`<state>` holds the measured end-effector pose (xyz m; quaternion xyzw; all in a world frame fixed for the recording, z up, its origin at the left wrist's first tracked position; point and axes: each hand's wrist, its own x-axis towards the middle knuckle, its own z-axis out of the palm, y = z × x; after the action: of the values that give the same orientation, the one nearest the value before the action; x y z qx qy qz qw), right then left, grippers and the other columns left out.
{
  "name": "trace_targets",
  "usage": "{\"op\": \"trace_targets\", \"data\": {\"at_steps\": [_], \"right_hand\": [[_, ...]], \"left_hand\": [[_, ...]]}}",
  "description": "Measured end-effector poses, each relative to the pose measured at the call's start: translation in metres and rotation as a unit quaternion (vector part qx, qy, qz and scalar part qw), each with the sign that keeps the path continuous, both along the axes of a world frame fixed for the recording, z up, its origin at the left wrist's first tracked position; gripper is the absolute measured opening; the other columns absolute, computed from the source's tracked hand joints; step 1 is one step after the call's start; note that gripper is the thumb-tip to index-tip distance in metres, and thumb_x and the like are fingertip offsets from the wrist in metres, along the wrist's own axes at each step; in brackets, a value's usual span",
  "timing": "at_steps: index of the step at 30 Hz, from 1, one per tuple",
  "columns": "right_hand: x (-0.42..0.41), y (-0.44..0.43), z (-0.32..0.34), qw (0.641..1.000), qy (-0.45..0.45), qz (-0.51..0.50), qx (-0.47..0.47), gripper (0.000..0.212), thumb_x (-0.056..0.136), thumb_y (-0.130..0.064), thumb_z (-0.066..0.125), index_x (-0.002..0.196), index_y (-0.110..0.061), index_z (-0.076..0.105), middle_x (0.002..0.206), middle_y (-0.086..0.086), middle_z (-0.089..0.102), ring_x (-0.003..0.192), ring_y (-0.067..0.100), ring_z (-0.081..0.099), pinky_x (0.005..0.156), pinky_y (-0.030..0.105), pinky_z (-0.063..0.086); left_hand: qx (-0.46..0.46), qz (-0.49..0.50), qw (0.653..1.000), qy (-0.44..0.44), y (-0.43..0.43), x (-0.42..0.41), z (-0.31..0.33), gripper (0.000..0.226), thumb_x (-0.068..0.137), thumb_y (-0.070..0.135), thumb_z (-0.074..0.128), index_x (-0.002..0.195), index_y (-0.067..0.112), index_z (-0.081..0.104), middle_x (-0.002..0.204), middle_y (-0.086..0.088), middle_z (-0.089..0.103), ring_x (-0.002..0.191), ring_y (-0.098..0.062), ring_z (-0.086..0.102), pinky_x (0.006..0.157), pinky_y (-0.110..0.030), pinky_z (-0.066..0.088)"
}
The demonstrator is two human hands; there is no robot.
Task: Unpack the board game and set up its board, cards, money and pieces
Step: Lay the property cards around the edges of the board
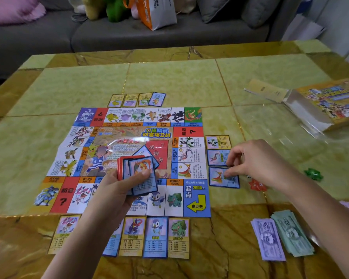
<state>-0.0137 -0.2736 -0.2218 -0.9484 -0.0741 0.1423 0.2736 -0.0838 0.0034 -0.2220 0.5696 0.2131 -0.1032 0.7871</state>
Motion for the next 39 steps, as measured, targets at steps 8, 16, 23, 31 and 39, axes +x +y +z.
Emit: {"op": "trace_targets", "data": {"at_steps": [8, 16, 23, 31, 39], "right_hand": [[0.007, -0.003, 0.004, 0.998, 0.020, 0.053, -0.020, 0.024, 0.059, -0.032, 0.088, 0.064, -0.021, 0.067, 0.057, -0.009, 0.056, 0.043, -0.001, 0.047, 0.044, 0.014, 0.035], [0.013, -0.002, 0.004, 0.998, 0.011, 0.062, -0.024, 0.027, 0.059, -0.032, 0.088, 0.061, -0.022, 0.064, 0.055, -0.010, 0.055, 0.042, -0.003, 0.045, 0.043, 0.013, 0.034], [0.010, -0.005, -0.001, 0.999, 0.004, 0.034, 0.005, 0.026, 0.059, -0.032, 0.088, 0.061, -0.020, 0.065, 0.053, -0.007, 0.057, 0.041, -0.001, 0.044, 0.043, 0.013, 0.034], [-0.004, 0.002, 0.022, 0.988, -0.047, -0.013, 0.147, 0.033, 0.061, -0.043, 0.079, 0.067, -0.015, 0.062, 0.051, -0.010, 0.054, 0.043, 0.000, 0.040, 0.044, 0.010, 0.032], [-0.045, 0.071, 0.025, 0.965, 0.017, 0.004, 0.260, 0.041, 0.061, -0.059, 0.074, 0.073, -0.022, 0.061, 0.072, 0.000, 0.066, 0.056, 0.014, 0.060, 0.054, 0.024, 0.048]], "left_hand": [[-0.002, 0.000, 1.000, 0.001, 0.001, 0.000, -0.001, 0.034, 0.064, 0.009, 0.067, 0.097, 0.003, 0.057, 0.078, -0.010, 0.072, 0.070, -0.019, 0.071, 0.055, -0.021, 0.056], [0.004, 0.012, 1.000, 0.012, 0.002, 0.000, -0.003, 0.044, 0.061, 0.013, 0.075, 0.099, 0.002, 0.057, 0.081, -0.013, 0.071, 0.071, -0.019, 0.071, 0.054, -0.021, 0.055], [0.009, 0.006, 1.000, 0.013, 0.000, 0.001, -0.001, 0.033, 0.066, 0.008, 0.067, 0.097, 0.001, 0.059, 0.076, -0.011, 0.072, 0.067, -0.020, 0.071, 0.053, -0.023, 0.056], [0.001, 0.012, 1.000, 0.014, -0.005, -0.001, 0.001, 0.040, 0.060, 0.010, 0.071, 0.097, 0.000, 0.059, 0.080, -0.015, 0.072, 0.069, -0.022, 0.071, 0.055, -0.026, 0.058], [0.020, 0.002, 1.000, -0.003, -0.021, -0.007, 0.008, 0.037, 0.064, 0.013, 0.069, 0.099, -0.001, 0.064, 0.082, -0.014, 0.074, 0.072, -0.023, 0.072, 0.055, -0.026, 0.057]]}}
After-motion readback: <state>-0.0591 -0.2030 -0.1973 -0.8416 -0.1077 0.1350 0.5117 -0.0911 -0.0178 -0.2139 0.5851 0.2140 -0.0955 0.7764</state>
